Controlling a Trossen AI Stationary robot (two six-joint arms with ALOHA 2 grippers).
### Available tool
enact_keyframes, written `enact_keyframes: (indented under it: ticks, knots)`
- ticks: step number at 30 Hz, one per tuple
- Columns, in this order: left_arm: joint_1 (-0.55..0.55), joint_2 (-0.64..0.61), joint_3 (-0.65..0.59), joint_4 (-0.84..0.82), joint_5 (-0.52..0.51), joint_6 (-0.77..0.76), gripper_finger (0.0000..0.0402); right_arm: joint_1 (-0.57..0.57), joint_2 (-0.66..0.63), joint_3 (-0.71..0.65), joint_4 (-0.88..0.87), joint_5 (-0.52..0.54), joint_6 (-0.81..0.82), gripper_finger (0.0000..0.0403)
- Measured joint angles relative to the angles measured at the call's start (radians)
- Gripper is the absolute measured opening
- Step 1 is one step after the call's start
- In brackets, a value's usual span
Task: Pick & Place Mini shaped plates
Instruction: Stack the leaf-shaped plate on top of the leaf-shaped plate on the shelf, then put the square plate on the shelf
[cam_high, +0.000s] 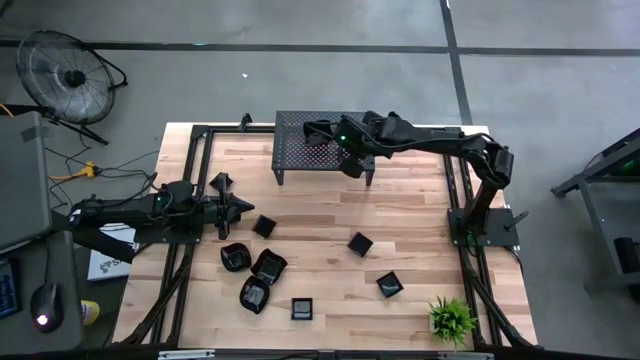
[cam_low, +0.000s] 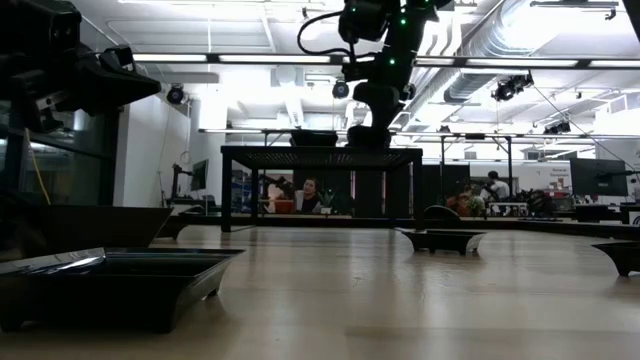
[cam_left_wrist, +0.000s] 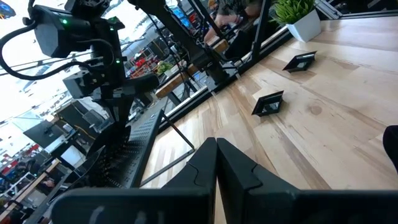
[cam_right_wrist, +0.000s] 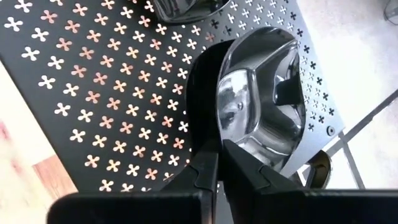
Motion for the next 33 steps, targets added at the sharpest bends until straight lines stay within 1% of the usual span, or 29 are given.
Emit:
enact_keyframes:
  ticks: [6,16,21,26,33]
  knots:
    - [0.000,0.000,0.000,0.000,0.000,0.000,0.0003,0.000,0.000,0.000,-0.001,-0.012,0.000,0.0037]
    - [0.000,0.000,0.000,0.000,0.000,0.000,0.0003,0.001,0.000,0.000,0.003,-0.089,0.000,0.0111]
    - [0.000,0.000,0.000,0.000,0.000,0.000,0.0003,0.013,-0.018,0.000,0.002,-0.088,0.007,0.0140]
    - [0.000,0.000,0.000,0.000,0.000,0.000,0.0003,0.013,-0.033,0.000,0.000,-0.080,0.007,0.0153]
    - [0.000,0.000,0.000,0.000,0.000,0.000,0.0003,0.019,-0.064,0.000,-0.001,-0.085,0.008,0.0149]
